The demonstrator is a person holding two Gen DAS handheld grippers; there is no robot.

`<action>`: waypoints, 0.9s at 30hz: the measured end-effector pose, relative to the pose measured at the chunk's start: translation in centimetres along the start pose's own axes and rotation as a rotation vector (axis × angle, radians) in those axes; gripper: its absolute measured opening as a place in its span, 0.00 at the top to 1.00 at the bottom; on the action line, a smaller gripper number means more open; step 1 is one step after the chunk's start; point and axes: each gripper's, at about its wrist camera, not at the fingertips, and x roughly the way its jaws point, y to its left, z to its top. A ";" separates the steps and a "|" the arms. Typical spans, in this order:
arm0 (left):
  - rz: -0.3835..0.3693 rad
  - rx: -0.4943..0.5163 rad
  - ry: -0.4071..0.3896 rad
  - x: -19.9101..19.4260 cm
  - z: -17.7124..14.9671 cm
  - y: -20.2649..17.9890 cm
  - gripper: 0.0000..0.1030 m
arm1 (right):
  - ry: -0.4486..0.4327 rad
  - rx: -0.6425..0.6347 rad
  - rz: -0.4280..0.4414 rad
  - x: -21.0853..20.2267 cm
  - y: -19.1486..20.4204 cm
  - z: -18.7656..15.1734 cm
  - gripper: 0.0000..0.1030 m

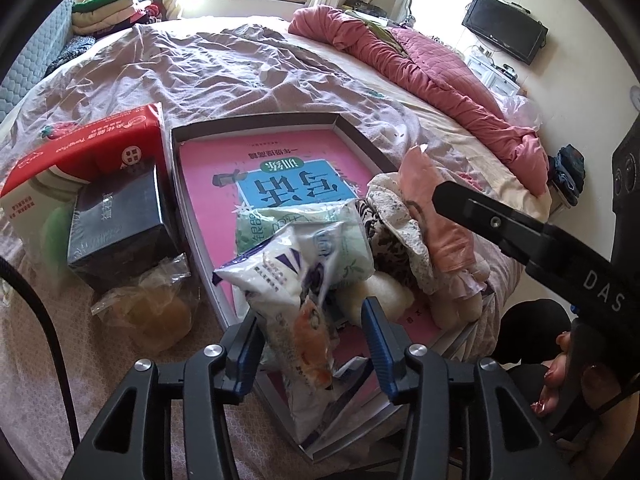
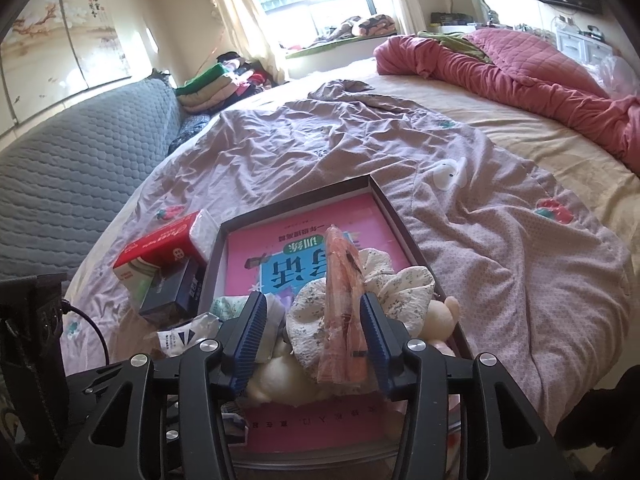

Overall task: Organize soft objects
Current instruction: 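Lower the pink tube onto the tray and open the right gripper while the left releases the snack bag, then move both open grippers back over the remaining pile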

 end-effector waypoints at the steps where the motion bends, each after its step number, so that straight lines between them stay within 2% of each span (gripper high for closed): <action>1: -0.003 0.000 -0.004 -0.1 0.1 0.0 0.50 | -0.002 0.001 -0.003 -0.1 0.0 0.0 0.49; 7: -0.015 0.004 -0.018 -0.9 0.2 -0.2 0.44 | -0.020 0.009 -0.018 -1.0 -0.2 0.3 0.46; 9: -0.020 0.011 -0.025 -1.2 0.2 -0.4 0.39 | -0.026 0.012 -0.021 -1.3 -0.4 0.4 0.45; 23: -0.007 0.039 -0.046 -2.7 0.1 -0.7 0.33 | -0.052 0.008 -0.034 -2.6 0.0 0.9 0.43; 27: -0.014 0.050 -0.063 -3.5 0.2 -0.8 0.29 | -0.073 0.007 -0.047 -3.3 0.0 1.0 0.35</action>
